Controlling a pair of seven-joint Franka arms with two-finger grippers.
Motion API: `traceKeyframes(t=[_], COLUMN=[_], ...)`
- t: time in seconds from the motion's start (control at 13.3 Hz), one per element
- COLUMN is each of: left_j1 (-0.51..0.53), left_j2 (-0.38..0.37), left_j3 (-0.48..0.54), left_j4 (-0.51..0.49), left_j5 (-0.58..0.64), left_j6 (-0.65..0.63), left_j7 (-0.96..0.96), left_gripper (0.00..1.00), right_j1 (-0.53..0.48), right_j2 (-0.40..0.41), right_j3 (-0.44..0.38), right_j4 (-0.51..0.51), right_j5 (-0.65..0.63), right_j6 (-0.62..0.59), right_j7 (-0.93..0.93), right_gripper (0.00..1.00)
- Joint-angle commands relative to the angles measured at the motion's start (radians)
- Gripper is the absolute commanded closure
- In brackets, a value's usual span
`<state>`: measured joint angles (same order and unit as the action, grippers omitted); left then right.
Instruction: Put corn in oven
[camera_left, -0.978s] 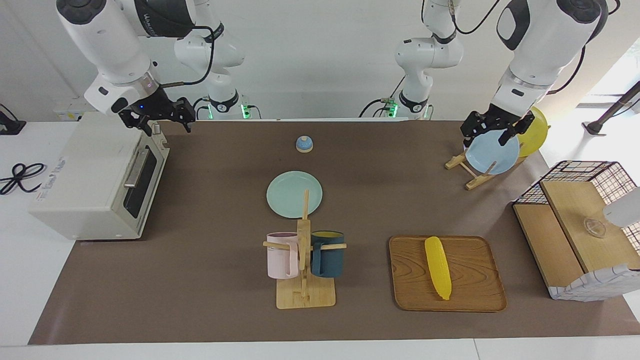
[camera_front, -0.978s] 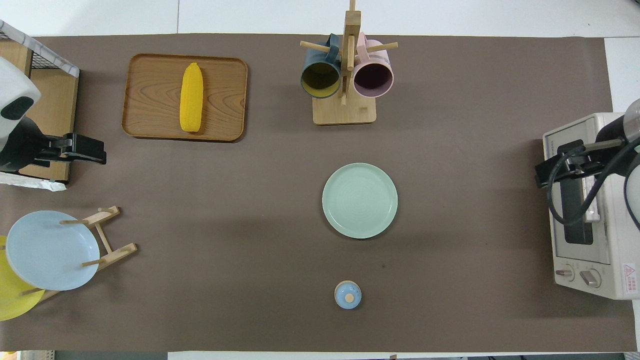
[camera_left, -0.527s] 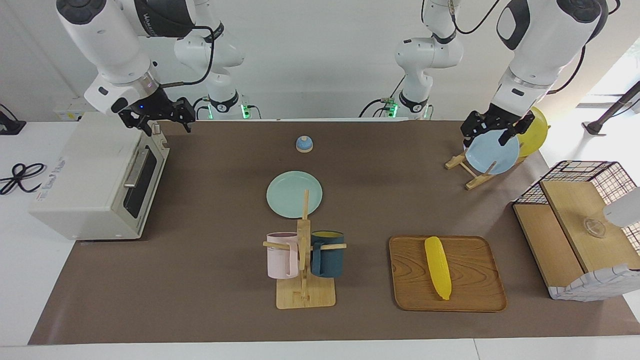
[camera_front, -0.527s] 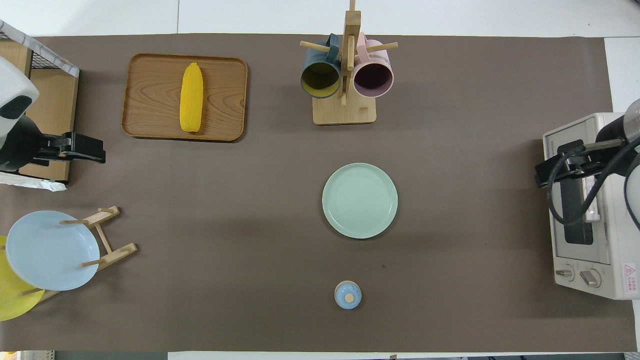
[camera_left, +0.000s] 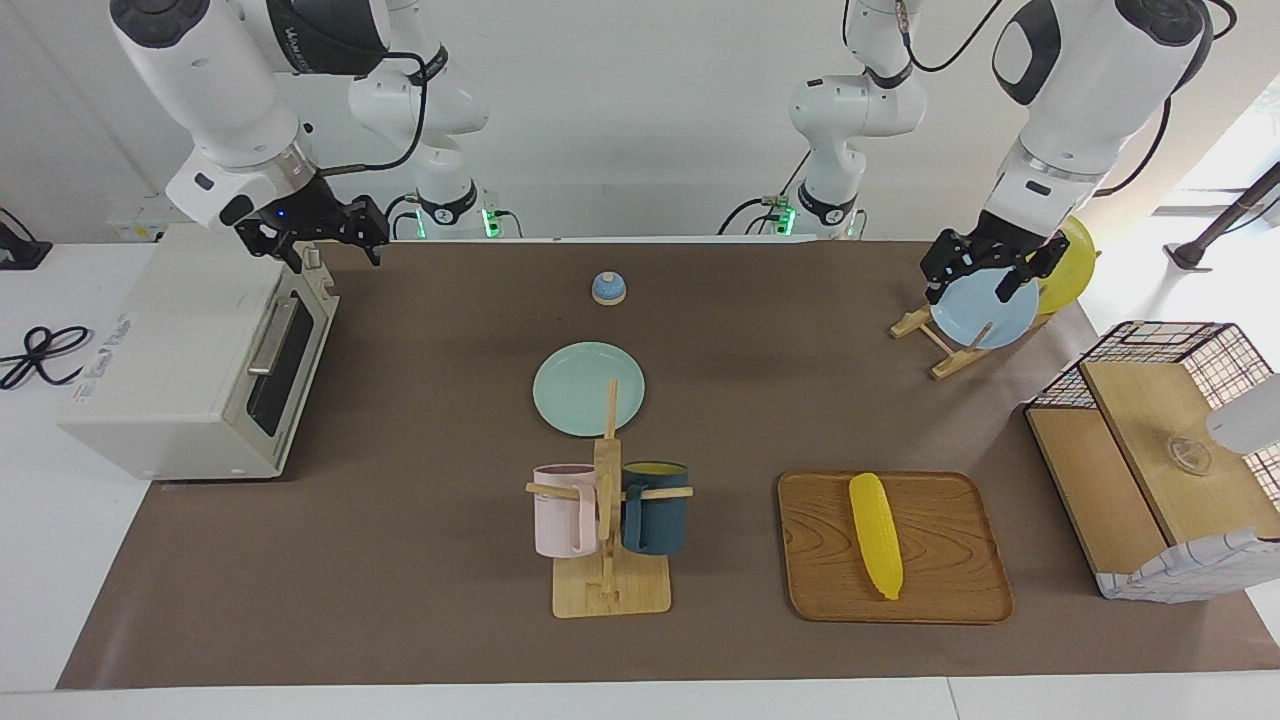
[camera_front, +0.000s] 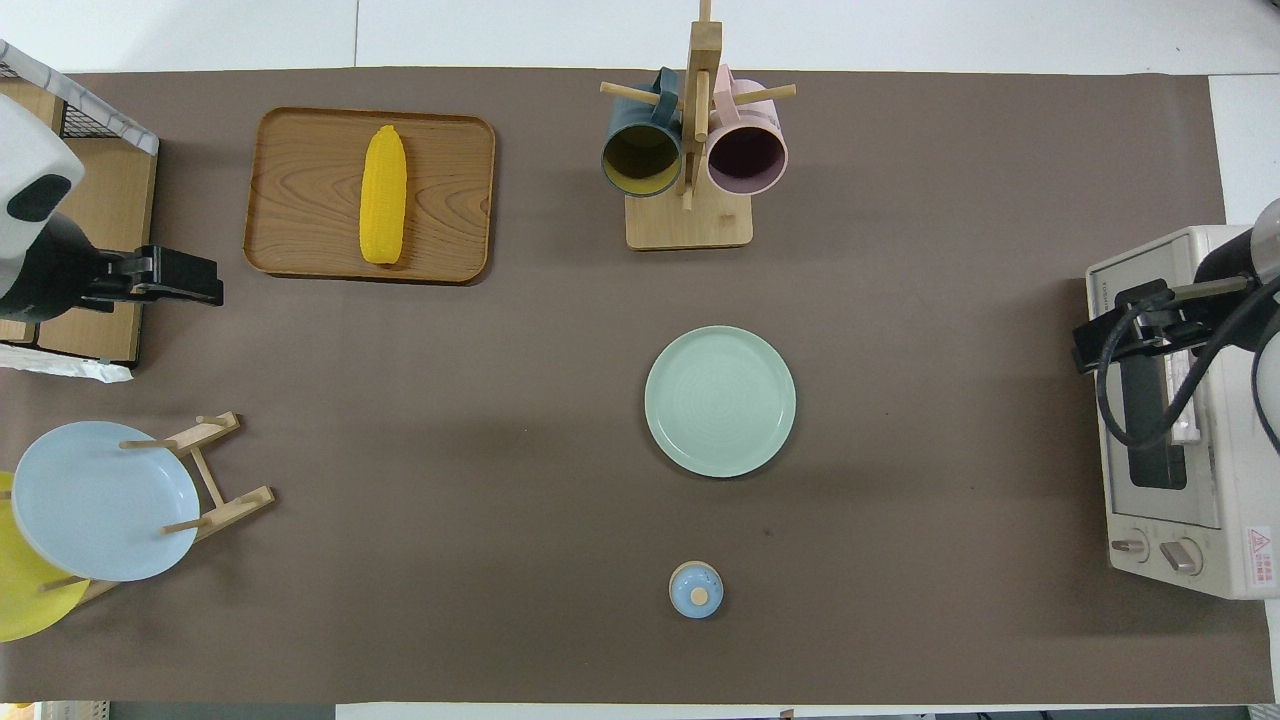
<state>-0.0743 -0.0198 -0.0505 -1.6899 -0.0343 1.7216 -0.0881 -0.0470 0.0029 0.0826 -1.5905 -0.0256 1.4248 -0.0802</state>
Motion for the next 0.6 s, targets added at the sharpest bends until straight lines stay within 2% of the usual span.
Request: traceKeyframes(t=[0.0,0.3,0.38,0.45,0.53], left_j1=[-0.005,-0.032,-0.036,-0.044,-0.045], left_j2=[0.116,0.351,0.397,0.428,0.451], left_j3=[0.0,0.0,0.0,0.0,0.0], left_j4=[0.11,0.306,0.341,0.354,0.355], left_j5=[-0.033,-0.042,-0.042,-0.041,-0.042], left_j6=[0.003,-0.007,-0.001,0.015,0.044], left_j7=[-0.012,-0.013,-0.013,-0.013,-0.013], left_gripper=[0.0,0.0,0.0,0.0,0.0], right_j1=[-0.011,-0.014,-0.019,-0.037,-0.054], right_j2=[-0.009,-0.009,-0.011,-0.012,-0.015], right_j3=[0.005,0.002,-0.001,0.0,-0.001], right_j4=[-0.009,-0.019,-0.037,-0.043,-0.055], right_j5=[0.003,0.003,0.001,0.003,0.001], right_j6=[0.014,0.051,0.103,0.13,0.141], right_j7=[0.008,0.011,0.005,0.003,-0.001], right_gripper=[0.0,0.0,0.14,0.68,1.0])
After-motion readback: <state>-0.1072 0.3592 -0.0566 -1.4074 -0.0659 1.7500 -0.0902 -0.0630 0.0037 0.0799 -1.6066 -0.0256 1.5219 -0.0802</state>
